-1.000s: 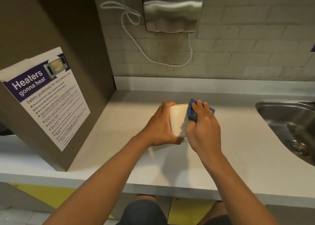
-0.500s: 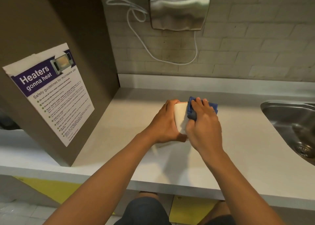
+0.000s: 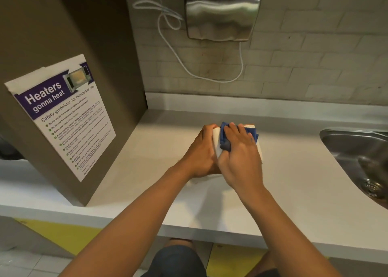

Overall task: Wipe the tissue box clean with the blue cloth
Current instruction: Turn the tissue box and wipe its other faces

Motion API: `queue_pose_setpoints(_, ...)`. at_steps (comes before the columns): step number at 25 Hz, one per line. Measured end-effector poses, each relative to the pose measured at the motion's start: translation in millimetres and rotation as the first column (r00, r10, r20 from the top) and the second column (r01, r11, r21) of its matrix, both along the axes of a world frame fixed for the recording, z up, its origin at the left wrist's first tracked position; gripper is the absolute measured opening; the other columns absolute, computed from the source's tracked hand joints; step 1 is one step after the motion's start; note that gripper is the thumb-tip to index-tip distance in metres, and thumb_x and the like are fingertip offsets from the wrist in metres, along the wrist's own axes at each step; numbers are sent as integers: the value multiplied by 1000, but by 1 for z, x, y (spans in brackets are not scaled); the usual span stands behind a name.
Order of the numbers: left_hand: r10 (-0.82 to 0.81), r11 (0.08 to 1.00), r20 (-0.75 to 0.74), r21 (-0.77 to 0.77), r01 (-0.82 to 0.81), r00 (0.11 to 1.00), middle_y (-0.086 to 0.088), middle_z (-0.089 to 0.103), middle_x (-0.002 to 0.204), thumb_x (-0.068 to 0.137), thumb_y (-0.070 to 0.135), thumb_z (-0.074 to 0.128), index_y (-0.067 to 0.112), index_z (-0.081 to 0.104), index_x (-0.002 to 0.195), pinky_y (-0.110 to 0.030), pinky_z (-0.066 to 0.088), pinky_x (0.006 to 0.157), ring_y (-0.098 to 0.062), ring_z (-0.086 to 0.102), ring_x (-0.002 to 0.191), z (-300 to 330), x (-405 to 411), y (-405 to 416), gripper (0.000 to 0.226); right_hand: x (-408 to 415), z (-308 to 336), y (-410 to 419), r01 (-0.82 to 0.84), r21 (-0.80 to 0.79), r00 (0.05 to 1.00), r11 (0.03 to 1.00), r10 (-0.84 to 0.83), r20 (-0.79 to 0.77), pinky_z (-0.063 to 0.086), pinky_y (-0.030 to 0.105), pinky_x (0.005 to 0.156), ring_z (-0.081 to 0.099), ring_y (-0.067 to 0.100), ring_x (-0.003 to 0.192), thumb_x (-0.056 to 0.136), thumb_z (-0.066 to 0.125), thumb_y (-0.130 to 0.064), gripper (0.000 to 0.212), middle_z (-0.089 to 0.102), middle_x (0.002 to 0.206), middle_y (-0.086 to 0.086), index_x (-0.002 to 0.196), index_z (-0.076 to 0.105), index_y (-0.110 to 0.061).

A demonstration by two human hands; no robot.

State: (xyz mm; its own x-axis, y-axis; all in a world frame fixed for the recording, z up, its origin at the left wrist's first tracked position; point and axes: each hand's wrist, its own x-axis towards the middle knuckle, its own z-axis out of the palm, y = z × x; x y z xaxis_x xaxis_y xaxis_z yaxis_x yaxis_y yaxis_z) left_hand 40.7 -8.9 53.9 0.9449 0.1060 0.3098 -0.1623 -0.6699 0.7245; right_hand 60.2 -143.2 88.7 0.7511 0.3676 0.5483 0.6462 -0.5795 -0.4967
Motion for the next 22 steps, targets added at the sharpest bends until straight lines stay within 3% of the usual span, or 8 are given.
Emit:
queue_pose_setpoints(4,-55,998,15,-27,55,998,-1,49,132,76,44,76,12,36,140,-27,47,102,-17,55,116,1,2,8,83,-18,-4,4,-88,-79,996,993,86,-28,14,33,116,35,26,139,73,42,-14,63,50,142,8,134,54,-9)
queue_pose_setpoints(7,-15,1000,-40,2,15,999,0,46,135,70,38,88,17,30,144,-30,47,102,-18,54,118,-4,4,7,97,-16,-12,-17,-78,-43,995,996,76,-64,23,35,116,33,19,140,74,39,-16,63,48,144,1,135,54,-16)
queue_pose_setpoints(9,19,1000,-34,-6,-19,999,2,45,136,59,49,89,25,28,142,-26,48,99,-16,53,118,-5,6,5,105,0,-8,-17,-34,-11,998,999,33,-53,39,41,108,43,23,133,74,42,-15,58,54,137,2,129,58,-15)
queue_pose_setpoints(11,30,999,-11,-36,-30,999,3,44,133,57,47,90,26,31,137,-23,47,94,-15,52,115,-4,8,4,102,13,2,-4,-8,4,1000,1000,8,-24,47,45,96,53,28,119,72,46,-9,50,62,124,6,119,63,-11)
queue_pose_setpoints(15,-9,997,53,-82,14,999,3,46,138,69,33,86,26,35,137,-21,45,102,-14,52,122,-4,6,5,85,0,5,5,-49,-35,999,998,49,13,42,45,102,51,30,122,68,42,-10,54,62,123,7,119,62,-8)
queue_pose_setpoints(18,10,996,-25,-94,-13,1000,2,47,140,62,54,82,35,27,137,-28,46,106,-15,52,122,-10,3,2,95,-15,-12,-20,-68,-25,998,997,68,-9,36,40,109,41,22,134,72,43,-13,59,55,137,2,130,58,-14)
queue_pose_setpoints(20,60,994,-21,-86,-62,998,6,46,136,54,56,86,33,28,137,-32,49,102,-14,52,119,-12,3,-3,104,-6,-11,-28,-30,22,999,999,31,-43,41,37,102,45,21,130,74,43,-14,56,57,134,0,128,59,-18)
queue_pose_setpoints(22,91,990,-7,-103,-91,996,9,47,133,52,59,86,34,31,135,-32,51,98,-12,53,116,-9,3,-7,103,6,-4,-18,27,37,998,999,-25,-59,49,37,90,56,26,112,76,42,-15,47,63,120,3,119,62,-17)
